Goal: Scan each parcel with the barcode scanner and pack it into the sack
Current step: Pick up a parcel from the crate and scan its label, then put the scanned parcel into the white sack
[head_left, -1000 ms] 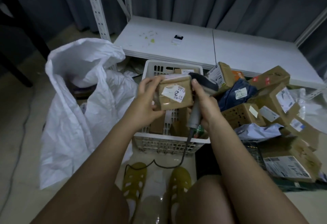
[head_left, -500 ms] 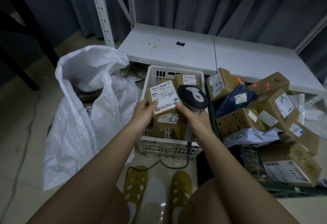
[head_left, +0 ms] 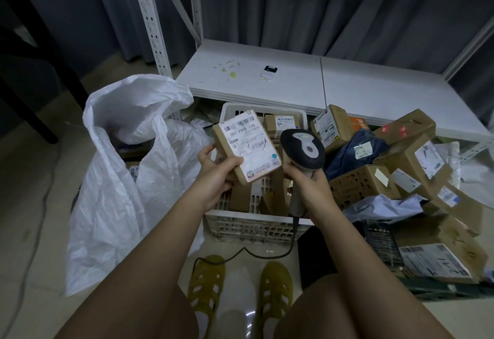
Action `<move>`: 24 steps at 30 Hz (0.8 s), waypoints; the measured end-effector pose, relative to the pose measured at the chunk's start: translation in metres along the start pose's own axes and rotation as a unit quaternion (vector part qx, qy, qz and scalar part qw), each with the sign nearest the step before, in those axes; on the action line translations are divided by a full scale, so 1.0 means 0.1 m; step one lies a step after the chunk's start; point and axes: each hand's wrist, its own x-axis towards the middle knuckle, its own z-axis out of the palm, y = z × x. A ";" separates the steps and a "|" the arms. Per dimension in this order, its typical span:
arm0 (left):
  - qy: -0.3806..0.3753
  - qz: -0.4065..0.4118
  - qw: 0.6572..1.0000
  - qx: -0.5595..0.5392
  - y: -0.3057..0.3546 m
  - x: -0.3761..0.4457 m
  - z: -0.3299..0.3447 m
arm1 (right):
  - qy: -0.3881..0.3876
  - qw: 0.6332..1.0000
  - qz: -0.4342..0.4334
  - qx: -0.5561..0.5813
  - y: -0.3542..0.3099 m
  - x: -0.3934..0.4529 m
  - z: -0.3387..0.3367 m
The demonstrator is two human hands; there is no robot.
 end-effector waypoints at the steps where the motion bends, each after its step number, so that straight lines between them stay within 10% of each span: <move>1: 0.006 0.017 0.999 0.041 -0.03 0.02 -0.02 | -0.002 1.000 0.003 -0.010 0.00 -0.01 -0.01; 7: 0.000 0.047 0.981 0.189 -0.19 0.13 -0.11 | -0.114 0.983 0.026 -0.145 0.03 -0.13 -0.05; 24: 0.005 0.032 0.978 0.208 -0.23 0.19 -0.20 | -0.112 0.976 0.007 -0.184 0.02 -0.21 -0.18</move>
